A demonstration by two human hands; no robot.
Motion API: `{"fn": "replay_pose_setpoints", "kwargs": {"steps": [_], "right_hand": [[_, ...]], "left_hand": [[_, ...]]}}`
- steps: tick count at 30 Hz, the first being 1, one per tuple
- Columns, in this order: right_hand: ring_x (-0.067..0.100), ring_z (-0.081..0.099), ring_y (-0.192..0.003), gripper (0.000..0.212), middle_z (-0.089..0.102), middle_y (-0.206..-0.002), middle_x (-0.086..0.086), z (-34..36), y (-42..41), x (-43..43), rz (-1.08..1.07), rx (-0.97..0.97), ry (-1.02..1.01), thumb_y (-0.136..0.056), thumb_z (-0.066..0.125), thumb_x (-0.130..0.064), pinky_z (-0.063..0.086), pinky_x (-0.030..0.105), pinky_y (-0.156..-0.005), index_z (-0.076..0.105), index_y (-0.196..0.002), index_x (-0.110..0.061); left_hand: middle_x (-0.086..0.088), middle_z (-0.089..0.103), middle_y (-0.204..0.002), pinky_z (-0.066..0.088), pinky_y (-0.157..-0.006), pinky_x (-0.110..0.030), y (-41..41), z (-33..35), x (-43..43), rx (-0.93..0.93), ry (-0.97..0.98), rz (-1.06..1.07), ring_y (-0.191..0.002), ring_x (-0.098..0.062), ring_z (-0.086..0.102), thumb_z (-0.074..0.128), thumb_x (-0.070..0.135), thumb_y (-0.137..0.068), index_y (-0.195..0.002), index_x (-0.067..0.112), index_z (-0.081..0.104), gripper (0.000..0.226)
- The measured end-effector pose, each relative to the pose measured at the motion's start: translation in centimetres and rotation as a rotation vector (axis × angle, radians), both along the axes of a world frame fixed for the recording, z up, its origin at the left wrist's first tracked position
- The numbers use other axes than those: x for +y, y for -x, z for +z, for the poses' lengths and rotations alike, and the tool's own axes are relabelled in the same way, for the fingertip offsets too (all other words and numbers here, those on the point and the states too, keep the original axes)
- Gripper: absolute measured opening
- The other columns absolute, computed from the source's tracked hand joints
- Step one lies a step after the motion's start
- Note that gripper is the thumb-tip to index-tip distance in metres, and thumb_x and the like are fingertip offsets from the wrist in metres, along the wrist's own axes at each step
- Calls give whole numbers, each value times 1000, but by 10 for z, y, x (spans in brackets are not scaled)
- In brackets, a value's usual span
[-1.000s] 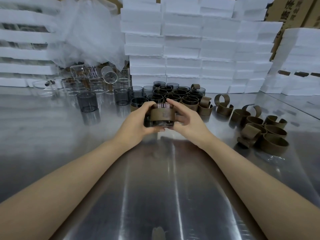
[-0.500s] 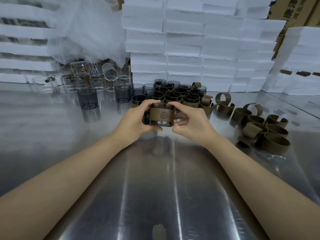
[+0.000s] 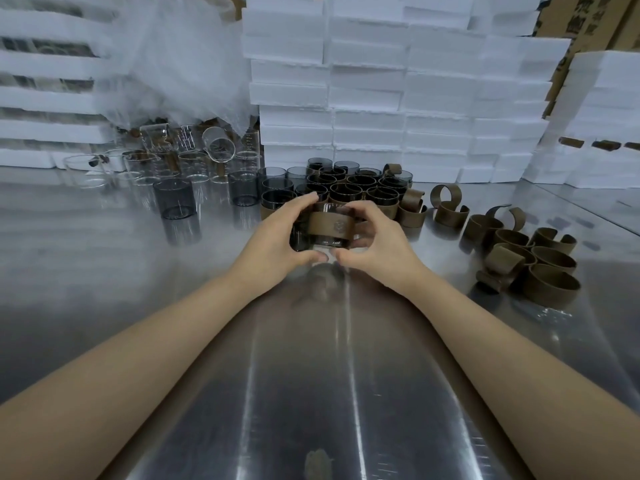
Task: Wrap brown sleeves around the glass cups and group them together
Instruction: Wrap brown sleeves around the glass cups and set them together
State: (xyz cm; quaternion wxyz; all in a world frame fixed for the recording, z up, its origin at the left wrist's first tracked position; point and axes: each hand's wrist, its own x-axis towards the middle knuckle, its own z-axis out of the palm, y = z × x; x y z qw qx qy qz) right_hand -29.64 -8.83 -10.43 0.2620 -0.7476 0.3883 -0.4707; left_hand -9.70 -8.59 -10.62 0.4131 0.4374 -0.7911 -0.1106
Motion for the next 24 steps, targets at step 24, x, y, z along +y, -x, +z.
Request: {"fn": "replay_pose_setpoints", "kwargs": {"steps": [24], "right_hand": [[8, 58, -67, 22, 63, -68, -10, -1, 7, -4, -143, 375, 50, -96, 55, -30, 49, 37, -67, 65, -76, -25]], "left_hand": [[1, 30, -117, 34, -90, -23, -4, -6, -5, -96, -203, 296, -110, -22, 47, 69, 26, -86, -126, 15, 39, 50]]}}
